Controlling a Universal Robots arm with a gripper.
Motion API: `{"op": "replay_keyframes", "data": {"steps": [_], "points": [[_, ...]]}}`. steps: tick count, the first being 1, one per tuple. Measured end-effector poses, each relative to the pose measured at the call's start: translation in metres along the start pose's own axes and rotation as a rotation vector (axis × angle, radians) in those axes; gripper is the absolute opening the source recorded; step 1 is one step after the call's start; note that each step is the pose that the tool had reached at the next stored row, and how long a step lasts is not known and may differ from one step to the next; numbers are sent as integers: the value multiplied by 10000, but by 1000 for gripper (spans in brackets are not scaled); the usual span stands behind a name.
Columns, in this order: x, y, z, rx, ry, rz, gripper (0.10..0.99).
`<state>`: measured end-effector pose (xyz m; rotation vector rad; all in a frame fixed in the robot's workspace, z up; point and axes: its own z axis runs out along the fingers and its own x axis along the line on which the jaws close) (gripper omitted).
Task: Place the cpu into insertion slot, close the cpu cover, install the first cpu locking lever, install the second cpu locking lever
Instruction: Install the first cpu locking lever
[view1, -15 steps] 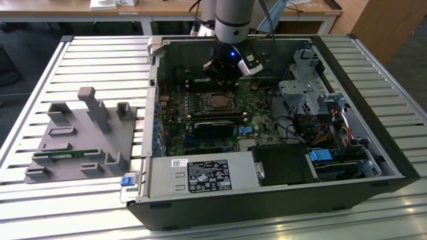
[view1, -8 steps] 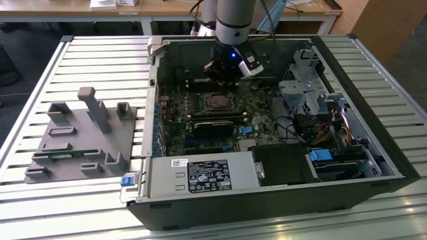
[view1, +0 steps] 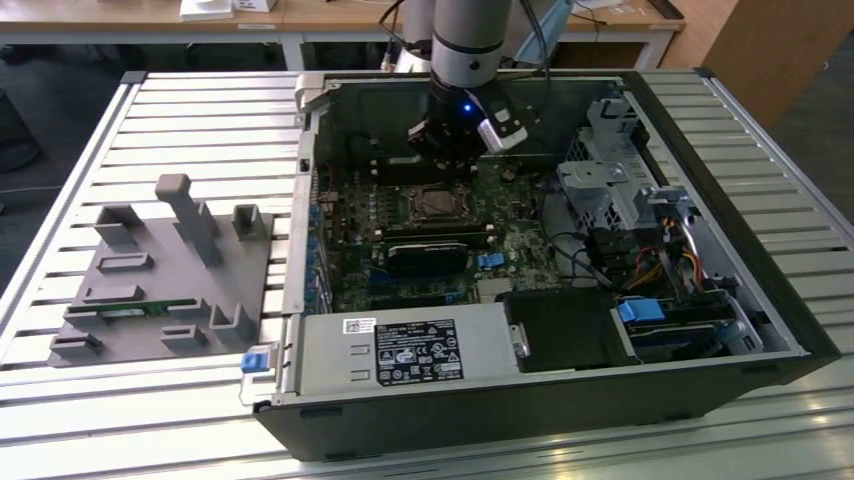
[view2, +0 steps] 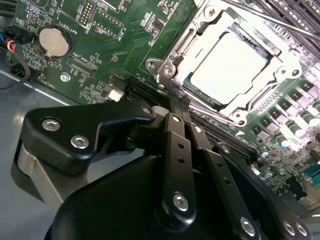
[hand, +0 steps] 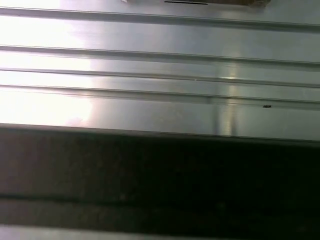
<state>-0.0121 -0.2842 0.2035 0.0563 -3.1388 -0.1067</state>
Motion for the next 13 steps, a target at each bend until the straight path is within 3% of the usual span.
{"op": "replay_keyframes", "data": {"steps": [9,13], "points": [[1,-5,44,225,14,1,106],[1,-4,69,261,15,0,106]]}}
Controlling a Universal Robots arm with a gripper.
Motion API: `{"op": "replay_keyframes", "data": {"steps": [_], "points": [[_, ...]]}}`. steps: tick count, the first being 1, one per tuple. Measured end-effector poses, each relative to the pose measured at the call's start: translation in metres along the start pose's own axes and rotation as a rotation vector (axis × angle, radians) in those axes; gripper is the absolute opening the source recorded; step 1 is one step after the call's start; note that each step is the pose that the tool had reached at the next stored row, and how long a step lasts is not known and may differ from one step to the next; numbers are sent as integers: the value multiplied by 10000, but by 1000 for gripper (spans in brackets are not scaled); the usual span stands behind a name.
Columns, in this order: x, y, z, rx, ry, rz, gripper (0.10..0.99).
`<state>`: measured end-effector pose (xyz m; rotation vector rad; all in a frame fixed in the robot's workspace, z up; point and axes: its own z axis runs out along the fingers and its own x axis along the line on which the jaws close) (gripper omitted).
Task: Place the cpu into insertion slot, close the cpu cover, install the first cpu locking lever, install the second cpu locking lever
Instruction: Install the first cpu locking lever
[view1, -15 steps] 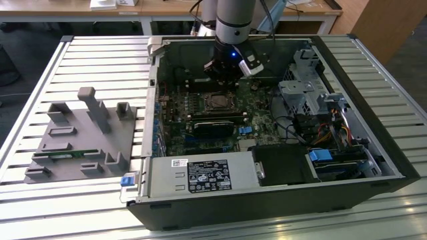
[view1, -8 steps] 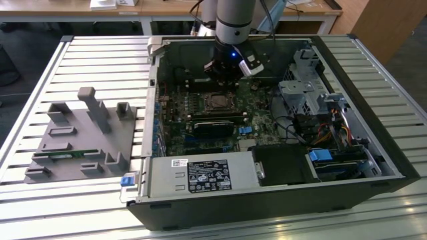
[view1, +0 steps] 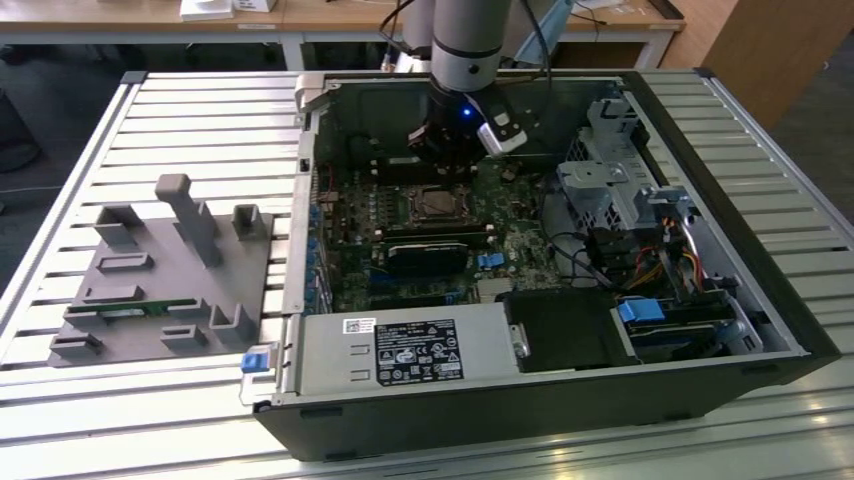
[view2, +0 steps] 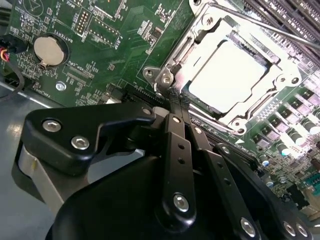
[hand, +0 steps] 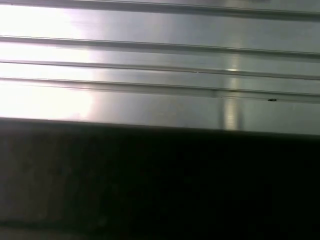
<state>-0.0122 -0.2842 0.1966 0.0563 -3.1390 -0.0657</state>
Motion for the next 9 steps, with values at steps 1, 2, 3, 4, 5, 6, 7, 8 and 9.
{"op": "replay_keyframes", "data": {"steps": [1,2,3,4,5,6,7,8,9], "points": [[0,2,2,3,0,2,106],[0,2,2,3,1,1,106],[0,2,3,1,0,0,106],[0,3,3,-2,-2,1,106],[-1,4,-1,-8,-7,1,106],[-2,6,-8,-16,-10,0,106],[-2,7,-21,-16,-10,1,106],[-1,6,-44,-8,-5,1,106],[0,7,-68,-6,-4,1,106]]}}
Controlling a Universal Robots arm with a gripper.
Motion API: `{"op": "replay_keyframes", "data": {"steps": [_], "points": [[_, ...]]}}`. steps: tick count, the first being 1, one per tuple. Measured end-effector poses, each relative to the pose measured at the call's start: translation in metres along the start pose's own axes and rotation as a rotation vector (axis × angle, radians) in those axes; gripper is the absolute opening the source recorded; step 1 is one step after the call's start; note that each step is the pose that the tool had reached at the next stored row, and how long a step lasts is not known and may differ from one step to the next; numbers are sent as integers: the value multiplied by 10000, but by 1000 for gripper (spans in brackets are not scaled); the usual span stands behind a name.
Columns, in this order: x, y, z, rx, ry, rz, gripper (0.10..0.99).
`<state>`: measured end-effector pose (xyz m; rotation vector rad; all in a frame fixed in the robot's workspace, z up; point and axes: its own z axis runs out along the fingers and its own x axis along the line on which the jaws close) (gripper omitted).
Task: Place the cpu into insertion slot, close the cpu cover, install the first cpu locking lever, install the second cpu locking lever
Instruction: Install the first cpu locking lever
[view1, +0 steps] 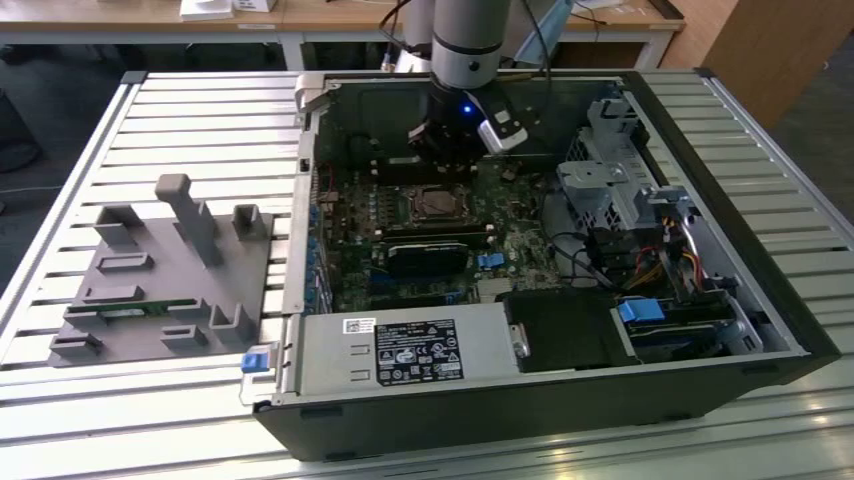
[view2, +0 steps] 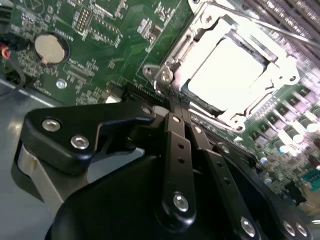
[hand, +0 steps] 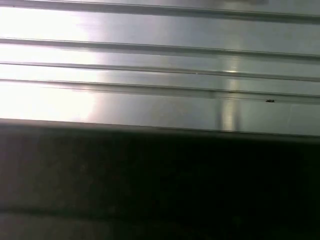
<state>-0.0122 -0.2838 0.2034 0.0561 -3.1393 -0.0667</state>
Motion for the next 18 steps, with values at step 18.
{"op": "replay_keyframes", "data": {"steps": [18], "points": [[2,-53,-73,1,1,0,106]]}}
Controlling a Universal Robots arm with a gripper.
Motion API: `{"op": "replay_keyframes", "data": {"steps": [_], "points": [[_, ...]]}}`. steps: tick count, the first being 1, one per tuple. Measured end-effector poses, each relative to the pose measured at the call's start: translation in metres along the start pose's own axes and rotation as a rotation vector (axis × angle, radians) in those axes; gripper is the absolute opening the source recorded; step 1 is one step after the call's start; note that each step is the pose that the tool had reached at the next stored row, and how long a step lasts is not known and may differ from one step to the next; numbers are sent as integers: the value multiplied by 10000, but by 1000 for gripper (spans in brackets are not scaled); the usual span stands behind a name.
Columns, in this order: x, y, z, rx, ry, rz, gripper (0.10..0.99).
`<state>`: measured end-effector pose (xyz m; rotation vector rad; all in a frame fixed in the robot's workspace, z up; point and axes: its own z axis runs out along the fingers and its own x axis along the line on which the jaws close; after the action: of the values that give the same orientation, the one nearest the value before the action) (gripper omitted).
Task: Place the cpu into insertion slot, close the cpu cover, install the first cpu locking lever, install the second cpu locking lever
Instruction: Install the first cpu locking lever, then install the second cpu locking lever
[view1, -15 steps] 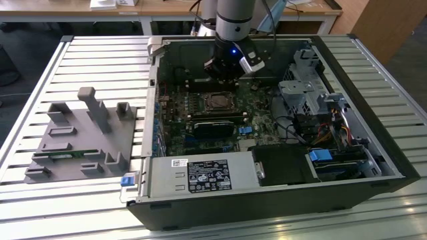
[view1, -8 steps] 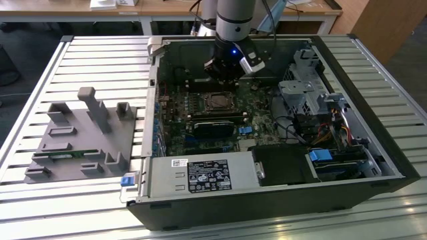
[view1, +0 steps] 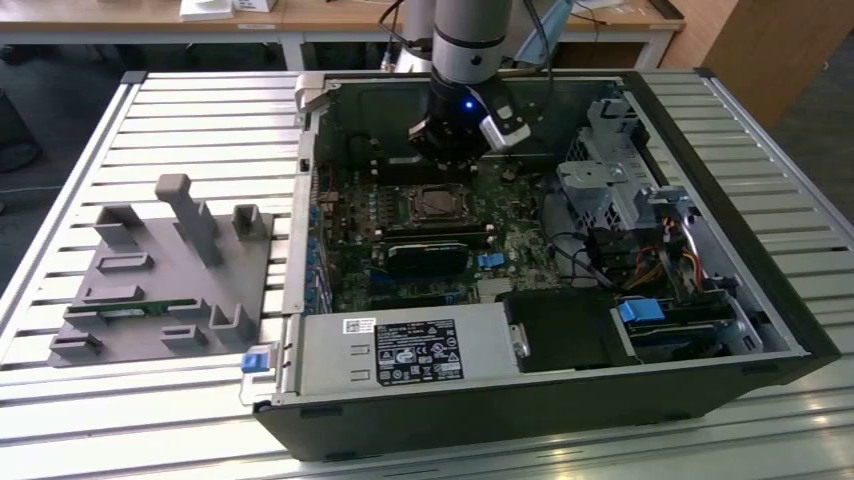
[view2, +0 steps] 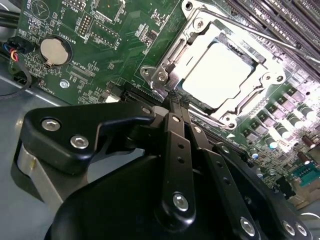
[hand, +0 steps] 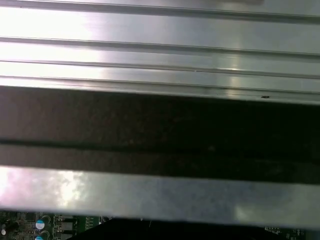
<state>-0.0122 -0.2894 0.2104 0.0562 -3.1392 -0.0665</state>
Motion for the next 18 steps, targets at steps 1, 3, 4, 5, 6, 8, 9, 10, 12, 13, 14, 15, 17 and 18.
{"op": "replay_keyframes", "data": {"steps": [1,3,4,5,6,8,9,10,12,13,14,15,17,18], "points": [[0,-3,0,-1,-1,0,106],[1,-9,-1,0,0,0,106],[1,-15,-1,0,0,0,106],[1,-17,0,-1,-1,1,106],[1,-20,-1,0,0,1,106],[1,-24,-1,-1,0,0,106],[2,-42,-2,0,0,0,106],[2,-60,-2,0,0,0,106],[2,-64,-3,0,0,0,106],[2,-66,-3,0,0,0,106],[2,-68,-3,1,0,-1,106],[2,-71,-3,0,0,0,106],[3,-76,-3,0,0,0,106],[3,-79,-3,1,0,0,106]]}}
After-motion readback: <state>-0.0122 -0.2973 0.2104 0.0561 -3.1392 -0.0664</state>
